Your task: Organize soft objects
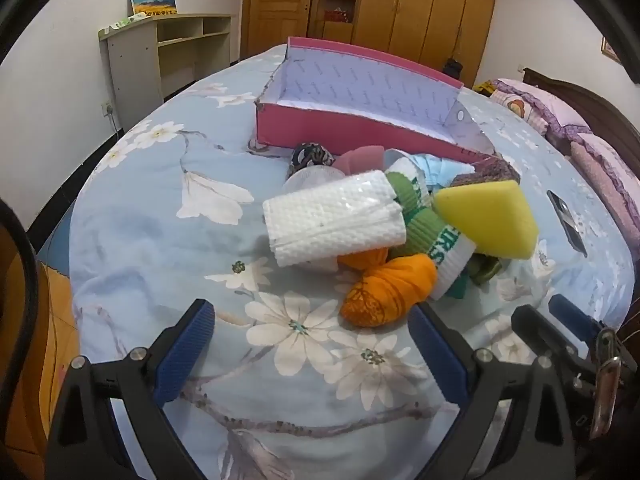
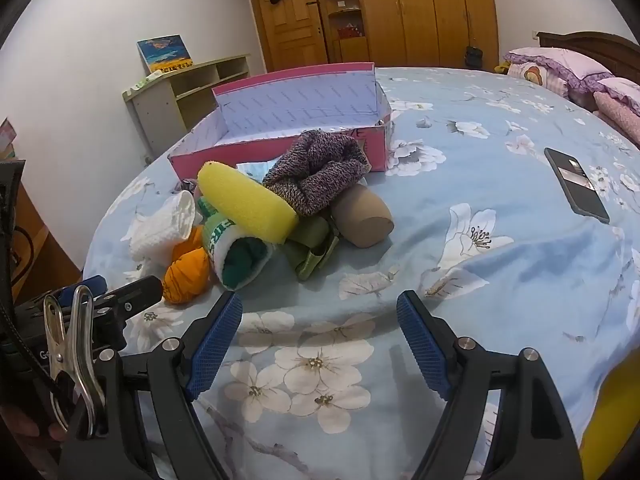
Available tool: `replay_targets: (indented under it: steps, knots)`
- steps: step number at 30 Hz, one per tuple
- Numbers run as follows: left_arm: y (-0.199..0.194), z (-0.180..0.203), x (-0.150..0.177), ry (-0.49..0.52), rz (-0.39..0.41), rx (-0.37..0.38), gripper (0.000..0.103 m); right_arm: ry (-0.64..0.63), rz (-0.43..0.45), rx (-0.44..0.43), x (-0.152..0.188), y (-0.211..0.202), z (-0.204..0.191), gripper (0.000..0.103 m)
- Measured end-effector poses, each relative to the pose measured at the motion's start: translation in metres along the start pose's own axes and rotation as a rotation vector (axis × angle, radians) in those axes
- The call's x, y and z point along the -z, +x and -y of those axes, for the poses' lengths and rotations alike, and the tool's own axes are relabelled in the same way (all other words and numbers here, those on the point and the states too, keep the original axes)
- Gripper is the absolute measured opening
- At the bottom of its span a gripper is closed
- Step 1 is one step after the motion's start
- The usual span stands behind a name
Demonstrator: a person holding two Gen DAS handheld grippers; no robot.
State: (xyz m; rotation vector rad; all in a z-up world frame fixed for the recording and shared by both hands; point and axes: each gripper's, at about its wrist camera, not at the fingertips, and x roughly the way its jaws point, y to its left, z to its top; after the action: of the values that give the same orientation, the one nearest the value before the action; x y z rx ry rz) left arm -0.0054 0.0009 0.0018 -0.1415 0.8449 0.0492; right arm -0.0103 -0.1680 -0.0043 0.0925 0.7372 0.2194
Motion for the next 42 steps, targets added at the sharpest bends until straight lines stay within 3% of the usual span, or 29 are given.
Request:
replay_targets:
  steps: [42]
  knots:
    - [0.0006,-0.0013,0.0011,-0.002,-0.003,0.012,0.099,-0.003,-0.002,0.001,0.0009,0.0004,0.0005,0.082]
